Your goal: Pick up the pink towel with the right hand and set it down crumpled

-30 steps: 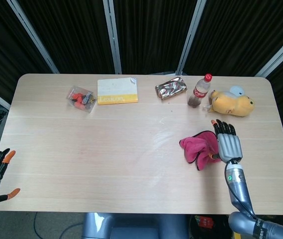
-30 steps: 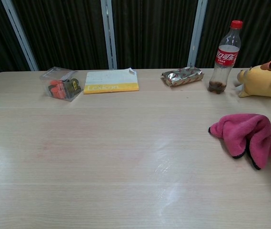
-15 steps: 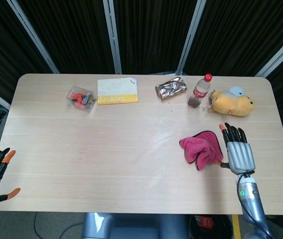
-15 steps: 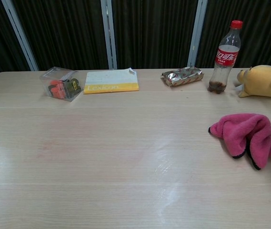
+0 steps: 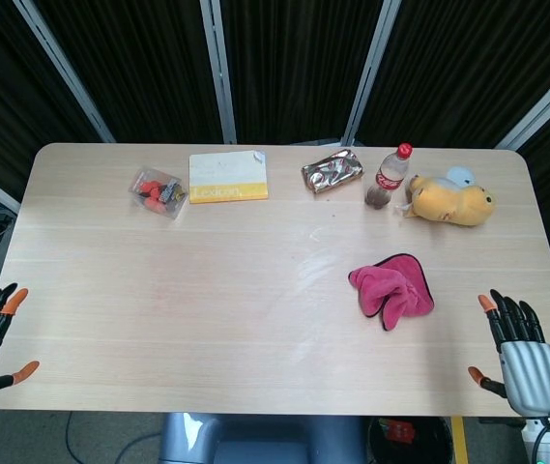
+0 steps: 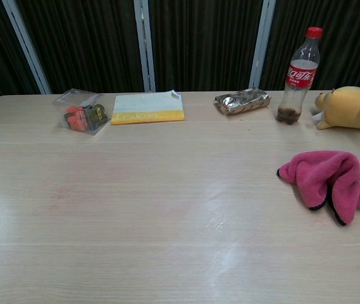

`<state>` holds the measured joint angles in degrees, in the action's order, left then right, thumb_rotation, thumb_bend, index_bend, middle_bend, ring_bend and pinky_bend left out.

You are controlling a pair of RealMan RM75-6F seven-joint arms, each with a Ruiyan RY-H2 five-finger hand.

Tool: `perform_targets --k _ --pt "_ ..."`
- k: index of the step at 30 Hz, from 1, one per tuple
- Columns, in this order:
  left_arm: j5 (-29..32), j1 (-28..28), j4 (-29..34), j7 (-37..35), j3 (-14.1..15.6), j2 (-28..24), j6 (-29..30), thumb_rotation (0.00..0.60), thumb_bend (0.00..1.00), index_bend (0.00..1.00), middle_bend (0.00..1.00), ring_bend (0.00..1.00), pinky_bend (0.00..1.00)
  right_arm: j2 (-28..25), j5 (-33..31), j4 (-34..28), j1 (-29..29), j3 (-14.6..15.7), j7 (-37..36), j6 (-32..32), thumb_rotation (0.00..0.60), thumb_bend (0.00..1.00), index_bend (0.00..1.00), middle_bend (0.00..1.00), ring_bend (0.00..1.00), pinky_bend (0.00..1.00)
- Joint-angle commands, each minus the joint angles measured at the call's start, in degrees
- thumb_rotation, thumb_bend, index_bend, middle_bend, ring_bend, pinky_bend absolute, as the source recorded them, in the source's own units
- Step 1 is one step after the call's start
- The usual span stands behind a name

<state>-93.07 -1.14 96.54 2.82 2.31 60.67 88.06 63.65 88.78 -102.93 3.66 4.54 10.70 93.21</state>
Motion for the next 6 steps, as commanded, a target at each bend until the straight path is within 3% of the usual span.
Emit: perform_targets --k 1,6 --pt "0.57 -0.16 -0.27 0.41 -0.16 -0.02 -0.48 0.6 0.0 0.02 0.0 0.0 0.0 0.35 0.85 1.49 -0.37 -0.75 -1.76 0.0 0.6 0.0 0.0 0.0 0.0 0.0" --pt "1.08 -0.18 0.31 0.64 -0.18 -0.29 -0.81 0.6 0.0 0.02 0.0 0.0 0.0 0.89 1.77 1.75 -0.66 -1.01 -0.96 -0.62 0.6 0.0 0.0 0.0 0.0 0.0"
